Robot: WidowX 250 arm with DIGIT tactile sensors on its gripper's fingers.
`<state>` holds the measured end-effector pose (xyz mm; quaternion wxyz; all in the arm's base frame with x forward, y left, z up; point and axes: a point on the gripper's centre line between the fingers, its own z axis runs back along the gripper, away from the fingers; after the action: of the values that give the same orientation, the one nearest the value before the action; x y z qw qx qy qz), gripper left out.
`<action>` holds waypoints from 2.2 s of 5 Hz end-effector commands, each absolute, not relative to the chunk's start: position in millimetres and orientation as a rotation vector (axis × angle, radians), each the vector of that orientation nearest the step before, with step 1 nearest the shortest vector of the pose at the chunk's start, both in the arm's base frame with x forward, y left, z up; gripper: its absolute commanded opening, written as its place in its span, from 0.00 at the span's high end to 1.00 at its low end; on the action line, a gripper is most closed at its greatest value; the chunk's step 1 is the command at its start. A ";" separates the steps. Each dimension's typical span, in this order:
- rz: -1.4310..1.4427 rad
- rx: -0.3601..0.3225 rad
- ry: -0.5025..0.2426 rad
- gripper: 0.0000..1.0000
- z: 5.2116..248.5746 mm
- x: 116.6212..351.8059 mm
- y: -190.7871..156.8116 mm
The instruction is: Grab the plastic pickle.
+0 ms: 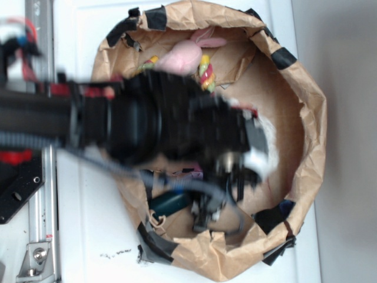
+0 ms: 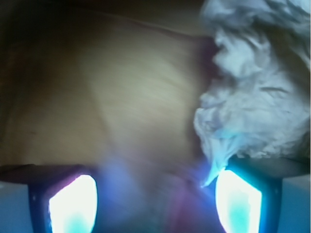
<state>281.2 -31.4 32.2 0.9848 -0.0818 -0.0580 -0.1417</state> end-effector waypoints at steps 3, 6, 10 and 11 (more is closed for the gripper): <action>0.100 -0.224 -0.109 0.00 69.7 259.2 -41.4; 0.129 -0.250 0.079 0.00 22.3 225.2 -71.2; 0.023 -0.233 0.014 1.00 36.3 242.3 -53.6; -0.065 -0.132 -0.124 1.00 75.3 269.3 -27.5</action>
<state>266.8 -30.6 60.2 0.9969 -0.0657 -0.0319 -0.0305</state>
